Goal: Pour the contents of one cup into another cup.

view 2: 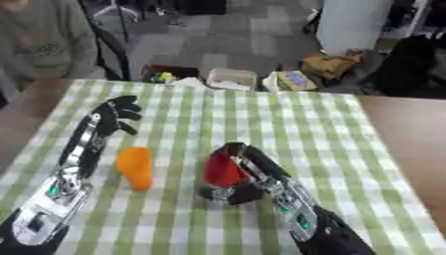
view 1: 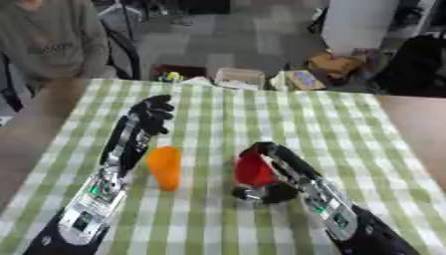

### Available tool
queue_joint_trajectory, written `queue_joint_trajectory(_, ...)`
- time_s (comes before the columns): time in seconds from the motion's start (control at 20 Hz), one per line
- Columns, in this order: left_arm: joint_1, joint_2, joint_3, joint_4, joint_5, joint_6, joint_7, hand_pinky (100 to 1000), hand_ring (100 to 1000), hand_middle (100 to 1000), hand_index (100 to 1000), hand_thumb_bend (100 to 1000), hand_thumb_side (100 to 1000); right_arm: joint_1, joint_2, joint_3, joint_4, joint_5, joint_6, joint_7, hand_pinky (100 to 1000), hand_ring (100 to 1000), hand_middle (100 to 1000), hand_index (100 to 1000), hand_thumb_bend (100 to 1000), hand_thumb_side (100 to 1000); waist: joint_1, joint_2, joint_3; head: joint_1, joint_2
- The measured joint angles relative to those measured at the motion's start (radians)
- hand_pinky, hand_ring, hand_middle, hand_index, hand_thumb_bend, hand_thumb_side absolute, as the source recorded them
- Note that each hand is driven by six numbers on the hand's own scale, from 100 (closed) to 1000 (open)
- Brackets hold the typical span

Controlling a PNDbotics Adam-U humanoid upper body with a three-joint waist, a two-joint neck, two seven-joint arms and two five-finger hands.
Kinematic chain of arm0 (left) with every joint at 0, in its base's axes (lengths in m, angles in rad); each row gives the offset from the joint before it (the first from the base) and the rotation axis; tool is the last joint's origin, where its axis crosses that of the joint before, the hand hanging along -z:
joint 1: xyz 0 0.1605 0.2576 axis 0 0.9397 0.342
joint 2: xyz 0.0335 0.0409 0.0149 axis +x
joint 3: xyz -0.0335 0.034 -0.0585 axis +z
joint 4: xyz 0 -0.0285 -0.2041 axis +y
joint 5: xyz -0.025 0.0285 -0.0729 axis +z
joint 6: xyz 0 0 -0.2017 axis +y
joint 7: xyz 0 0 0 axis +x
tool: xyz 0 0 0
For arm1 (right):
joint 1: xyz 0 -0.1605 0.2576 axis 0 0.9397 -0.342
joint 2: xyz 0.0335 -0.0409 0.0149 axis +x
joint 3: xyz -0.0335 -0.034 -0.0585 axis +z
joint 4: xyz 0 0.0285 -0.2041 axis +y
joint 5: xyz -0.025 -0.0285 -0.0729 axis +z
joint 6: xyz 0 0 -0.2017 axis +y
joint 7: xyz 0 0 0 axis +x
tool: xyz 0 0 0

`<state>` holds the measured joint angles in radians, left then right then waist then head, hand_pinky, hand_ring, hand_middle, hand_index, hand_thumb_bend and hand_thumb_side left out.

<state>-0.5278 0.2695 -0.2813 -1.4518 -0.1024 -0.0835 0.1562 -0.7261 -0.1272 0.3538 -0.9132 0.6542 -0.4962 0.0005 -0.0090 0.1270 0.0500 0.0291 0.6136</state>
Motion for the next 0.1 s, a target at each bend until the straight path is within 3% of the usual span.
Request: queue_joint_trajectory(0.1, 0.001, 0.000, -0.001, 0.000, 0.000, 0.000, 0.000, 554, 691, 665, 829, 1000, 1000, 0.000, -0.009, -0.006, -0.005, 0.031, -0.011, -0.006, 948, 826, 806, 908, 740, 682, 0.000, -0.001, 0.000, 0.001, 0.000)
